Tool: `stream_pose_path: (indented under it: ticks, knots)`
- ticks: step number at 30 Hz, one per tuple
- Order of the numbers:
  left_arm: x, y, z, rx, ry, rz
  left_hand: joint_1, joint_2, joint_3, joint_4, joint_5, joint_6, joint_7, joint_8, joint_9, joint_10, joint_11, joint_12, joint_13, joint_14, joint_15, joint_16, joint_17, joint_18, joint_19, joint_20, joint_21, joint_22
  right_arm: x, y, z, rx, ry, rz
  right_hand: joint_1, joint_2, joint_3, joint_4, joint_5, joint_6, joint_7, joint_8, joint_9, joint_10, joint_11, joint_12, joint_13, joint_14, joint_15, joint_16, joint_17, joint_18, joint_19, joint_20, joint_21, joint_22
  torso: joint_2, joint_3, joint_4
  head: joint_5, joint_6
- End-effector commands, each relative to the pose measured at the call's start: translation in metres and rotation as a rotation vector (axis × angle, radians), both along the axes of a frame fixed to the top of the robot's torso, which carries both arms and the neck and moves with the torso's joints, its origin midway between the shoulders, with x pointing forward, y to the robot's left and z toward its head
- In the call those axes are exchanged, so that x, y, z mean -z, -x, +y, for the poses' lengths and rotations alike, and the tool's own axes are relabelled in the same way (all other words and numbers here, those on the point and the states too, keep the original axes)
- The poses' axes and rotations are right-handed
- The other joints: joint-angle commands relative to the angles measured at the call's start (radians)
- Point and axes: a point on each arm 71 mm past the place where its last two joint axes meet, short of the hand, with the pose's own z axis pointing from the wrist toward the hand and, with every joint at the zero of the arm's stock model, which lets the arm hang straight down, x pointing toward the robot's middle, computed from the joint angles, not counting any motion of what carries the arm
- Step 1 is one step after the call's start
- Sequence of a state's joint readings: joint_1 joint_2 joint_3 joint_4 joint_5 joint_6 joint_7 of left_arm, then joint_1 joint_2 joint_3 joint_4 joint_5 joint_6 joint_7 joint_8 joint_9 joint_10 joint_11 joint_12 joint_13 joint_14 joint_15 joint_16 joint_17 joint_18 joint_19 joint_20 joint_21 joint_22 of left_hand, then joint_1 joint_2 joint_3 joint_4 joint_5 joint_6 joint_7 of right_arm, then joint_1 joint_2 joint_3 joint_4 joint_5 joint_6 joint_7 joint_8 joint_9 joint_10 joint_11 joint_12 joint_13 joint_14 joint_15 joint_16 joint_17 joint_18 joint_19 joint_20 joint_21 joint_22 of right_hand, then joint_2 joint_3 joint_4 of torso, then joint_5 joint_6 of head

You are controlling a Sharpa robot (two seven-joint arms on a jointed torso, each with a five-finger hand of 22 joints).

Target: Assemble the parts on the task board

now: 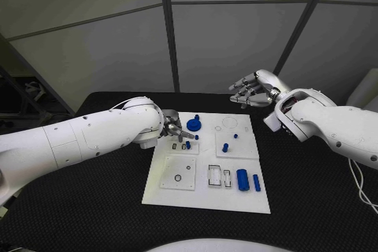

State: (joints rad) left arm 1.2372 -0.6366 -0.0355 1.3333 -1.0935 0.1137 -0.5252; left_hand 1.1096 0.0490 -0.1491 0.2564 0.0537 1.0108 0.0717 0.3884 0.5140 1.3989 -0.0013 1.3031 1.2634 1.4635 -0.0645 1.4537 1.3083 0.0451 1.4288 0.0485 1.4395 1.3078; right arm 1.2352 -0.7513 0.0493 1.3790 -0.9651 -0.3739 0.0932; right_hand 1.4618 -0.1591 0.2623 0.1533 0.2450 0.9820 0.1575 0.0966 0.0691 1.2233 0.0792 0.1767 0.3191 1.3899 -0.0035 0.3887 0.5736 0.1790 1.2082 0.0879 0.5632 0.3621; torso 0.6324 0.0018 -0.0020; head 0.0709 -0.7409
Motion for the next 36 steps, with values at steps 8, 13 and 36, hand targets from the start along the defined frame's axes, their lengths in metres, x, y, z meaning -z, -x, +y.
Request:
stream_pose_path:
  ticks: [8, 13, 36]
  knots:
    - [0.003, 0.001, -0.01, 0.055, -0.05, 0.05, 0.029, 0.009, -0.009, -0.012, 0.014, -0.014, 0.003, -0.008, 0.016, -0.015, 0.003, -0.015, -0.01, 0.055, 0.008, -0.011, 0.107, 0.012, -0.015, 0.006, -0.009, 0.011, -0.002, -0.002, 0.0, 0.009, -0.007, -0.006, -0.006, -0.002, -0.01, -0.001, 0.005, -0.003, 0.012, -0.008, -0.001, -0.01, 0.005, -0.007, -0.004, -0.009, 0.006, -0.011, -0.001, 0.002, -0.004, 0.01, -0.01, -0.004, 0.001, -0.0006, -0.0007, -0.001, -0.008]
    - [0.004, 0.001, -0.011, 0.059, -0.052, 0.053, 0.039, 0.015, -0.01, -0.017, 0.038, -0.016, 0.003, -0.009, 0.027, -0.015, 0.004, -0.015, -0.009, 0.056, 0.009, -0.011, 0.109, 0.011, -0.014, 0.008, -0.009, 0.015, -0.002, -0.002, 0.0, 0.01, -0.006, -0.005, -0.006, -0.001, -0.011, -0.001, 0.008, -0.005, 0.013, -0.009, -0.001, -0.011, 0.006, -0.007, -0.004, -0.01, 0.006, -0.012, -0.001, 0.002, -0.004, 0.011, -0.012, -0.004, 0.001, -0.0011, 0.0002, -0.002, -0.01]
    - [0.004, 0.001, -0.019, 0.066, -0.038, 0.059, 0.1, 0.046, 0.022, -0.06, 0.051, -0.013, -0.002, -0.003, 0.065, -0.014, 0.0, -0.014, -0.006, 0.057, 0.006, -0.009, 0.112, 0.01, -0.009, 0.007, -0.006, 0.025, 0.001, -0.005, 0.001, 0.013, 0.0, 0.009, -0.008, 0.004, -0.014, 0.0, 0.024, -0.005, 0.014, -0.01, 0.0, -0.013, 0.007, -0.003, -0.006, -0.009, 0.008, -0.014, 0.001, 0.003, -0.003, 0.013, -0.017, -0.008, 0.001, -0.0019, 0.001, -0.001, -0.018]
